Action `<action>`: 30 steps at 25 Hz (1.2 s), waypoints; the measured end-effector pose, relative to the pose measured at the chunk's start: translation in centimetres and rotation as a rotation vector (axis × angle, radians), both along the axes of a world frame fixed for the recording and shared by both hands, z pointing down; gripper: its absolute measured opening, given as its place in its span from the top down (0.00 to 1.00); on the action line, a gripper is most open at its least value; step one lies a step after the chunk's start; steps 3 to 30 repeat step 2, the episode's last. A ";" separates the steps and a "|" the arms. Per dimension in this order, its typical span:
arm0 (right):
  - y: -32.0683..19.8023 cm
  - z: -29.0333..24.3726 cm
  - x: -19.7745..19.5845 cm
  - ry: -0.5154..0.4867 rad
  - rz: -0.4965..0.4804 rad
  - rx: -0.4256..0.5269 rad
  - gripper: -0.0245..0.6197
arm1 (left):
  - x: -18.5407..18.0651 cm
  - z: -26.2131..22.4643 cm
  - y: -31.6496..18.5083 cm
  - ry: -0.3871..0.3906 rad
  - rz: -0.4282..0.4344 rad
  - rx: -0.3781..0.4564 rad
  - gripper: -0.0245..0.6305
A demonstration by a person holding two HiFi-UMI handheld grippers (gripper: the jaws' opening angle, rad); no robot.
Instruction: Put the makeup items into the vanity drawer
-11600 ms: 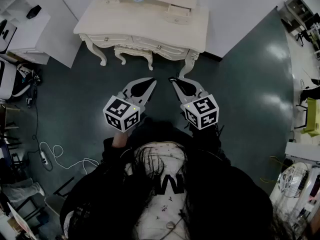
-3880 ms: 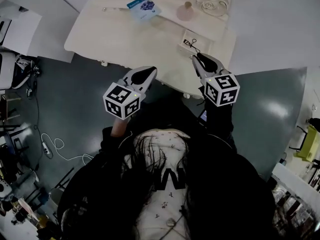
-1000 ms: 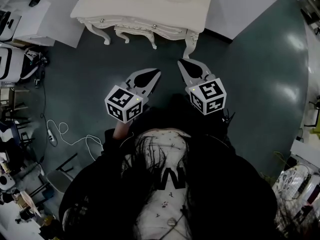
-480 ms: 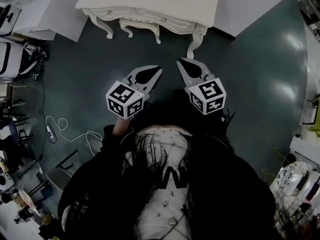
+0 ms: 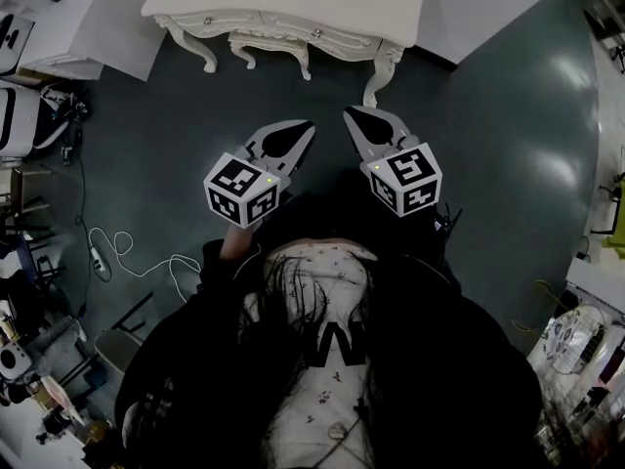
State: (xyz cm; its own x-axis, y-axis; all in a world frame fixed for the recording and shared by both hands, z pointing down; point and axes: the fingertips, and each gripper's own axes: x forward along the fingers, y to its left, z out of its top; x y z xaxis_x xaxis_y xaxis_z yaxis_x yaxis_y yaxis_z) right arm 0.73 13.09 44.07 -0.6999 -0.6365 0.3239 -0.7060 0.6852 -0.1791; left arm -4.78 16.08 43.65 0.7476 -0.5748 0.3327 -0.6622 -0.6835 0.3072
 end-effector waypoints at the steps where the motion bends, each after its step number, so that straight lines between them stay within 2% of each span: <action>1: -0.2 0.1 0.1 0.001 0.000 0.000 0.95 | 0.1 0.1 -0.2 0.001 0.000 0.001 0.96; 30: -0.4 0.1 0.2 0.002 0.001 0.001 0.95 | 0.1 0.1 -0.4 0.002 -0.001 0.001 0.96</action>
